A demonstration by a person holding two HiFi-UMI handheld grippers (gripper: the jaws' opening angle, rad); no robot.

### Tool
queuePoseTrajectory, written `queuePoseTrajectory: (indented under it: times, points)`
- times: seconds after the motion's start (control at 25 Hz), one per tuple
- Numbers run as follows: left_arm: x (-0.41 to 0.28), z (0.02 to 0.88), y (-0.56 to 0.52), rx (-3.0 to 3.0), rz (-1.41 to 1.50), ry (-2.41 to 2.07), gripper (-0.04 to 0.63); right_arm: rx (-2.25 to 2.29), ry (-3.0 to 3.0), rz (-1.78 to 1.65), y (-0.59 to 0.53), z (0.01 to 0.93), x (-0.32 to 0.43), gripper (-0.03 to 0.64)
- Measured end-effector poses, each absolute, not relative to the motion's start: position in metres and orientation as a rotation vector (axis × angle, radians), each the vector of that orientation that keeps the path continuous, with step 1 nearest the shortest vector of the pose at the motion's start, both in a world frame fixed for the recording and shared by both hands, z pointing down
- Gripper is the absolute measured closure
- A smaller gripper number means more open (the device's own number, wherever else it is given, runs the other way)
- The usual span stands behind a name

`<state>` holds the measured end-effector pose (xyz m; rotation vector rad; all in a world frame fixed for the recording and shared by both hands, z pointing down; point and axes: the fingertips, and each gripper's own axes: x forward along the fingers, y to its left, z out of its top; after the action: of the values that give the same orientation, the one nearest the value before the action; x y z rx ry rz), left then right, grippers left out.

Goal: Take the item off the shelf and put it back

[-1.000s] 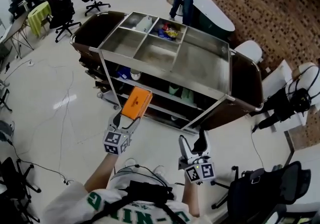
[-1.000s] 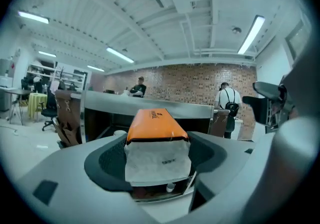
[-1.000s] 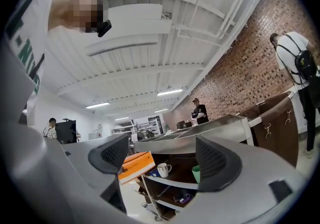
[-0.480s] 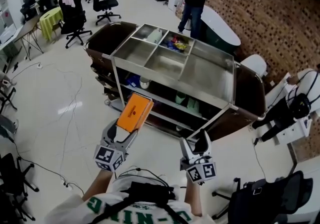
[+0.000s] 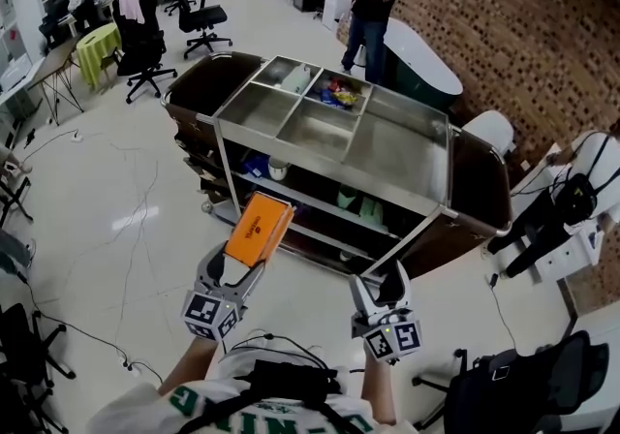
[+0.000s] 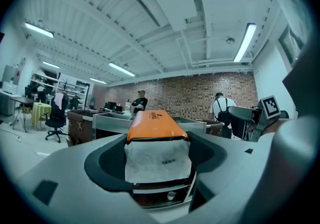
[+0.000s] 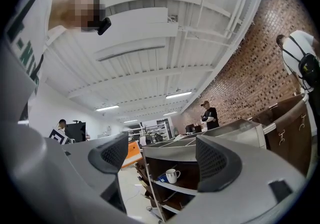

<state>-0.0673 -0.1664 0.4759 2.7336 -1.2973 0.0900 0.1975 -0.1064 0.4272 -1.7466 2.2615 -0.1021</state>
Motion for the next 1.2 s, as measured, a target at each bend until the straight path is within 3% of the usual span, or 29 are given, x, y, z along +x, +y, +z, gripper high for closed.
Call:
queuePoseTrajectory:
  times: [1.2]
  points:
    - [-0.017, 0.492, -0.145, 2.634, 0.091, -1.441, 0.255, -1.653, 2.34, -0.124, -0.084, 0.434, 0.257, 0.187]
